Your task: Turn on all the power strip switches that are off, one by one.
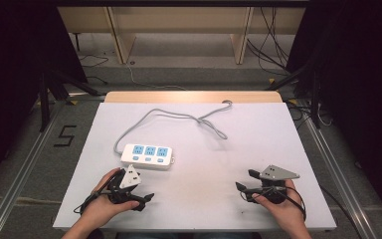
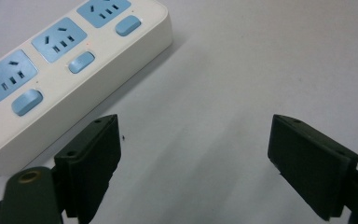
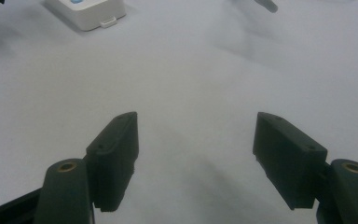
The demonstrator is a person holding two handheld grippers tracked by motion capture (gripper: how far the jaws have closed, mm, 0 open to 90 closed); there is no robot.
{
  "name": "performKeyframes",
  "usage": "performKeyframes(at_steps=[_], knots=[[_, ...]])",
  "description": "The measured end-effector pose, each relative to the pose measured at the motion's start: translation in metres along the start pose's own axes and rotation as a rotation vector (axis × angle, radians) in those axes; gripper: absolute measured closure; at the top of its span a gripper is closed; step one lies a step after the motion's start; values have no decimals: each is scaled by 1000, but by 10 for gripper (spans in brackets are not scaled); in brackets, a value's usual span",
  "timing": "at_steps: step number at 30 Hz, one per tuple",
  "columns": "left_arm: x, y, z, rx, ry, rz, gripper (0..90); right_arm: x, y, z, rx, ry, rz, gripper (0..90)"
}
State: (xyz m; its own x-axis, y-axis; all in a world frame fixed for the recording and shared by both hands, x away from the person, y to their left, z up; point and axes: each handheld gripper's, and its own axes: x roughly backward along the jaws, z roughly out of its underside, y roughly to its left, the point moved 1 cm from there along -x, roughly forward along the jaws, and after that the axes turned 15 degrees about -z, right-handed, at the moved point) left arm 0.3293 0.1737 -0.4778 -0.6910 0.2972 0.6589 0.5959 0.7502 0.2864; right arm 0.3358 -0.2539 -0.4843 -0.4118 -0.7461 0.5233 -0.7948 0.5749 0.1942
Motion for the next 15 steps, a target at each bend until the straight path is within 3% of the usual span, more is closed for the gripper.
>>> performKeyframes(at_steps=[7,10,12,13,15], knots=[[1,1,-1,10,1,0,188,0,0,0,1,2,0,321],[2,2,-1,22,1,-15,259,-1,1,0,3,1,1,321],[3,4,-2,43,7,-25,404,-1,1,0,3,4,2,321],[3,5,-2,44,8,-24,404,-1,1,0,3,4,2,321],[4,7,-2,47,12,-30,578,-1,1,0,0,2,2,321]])
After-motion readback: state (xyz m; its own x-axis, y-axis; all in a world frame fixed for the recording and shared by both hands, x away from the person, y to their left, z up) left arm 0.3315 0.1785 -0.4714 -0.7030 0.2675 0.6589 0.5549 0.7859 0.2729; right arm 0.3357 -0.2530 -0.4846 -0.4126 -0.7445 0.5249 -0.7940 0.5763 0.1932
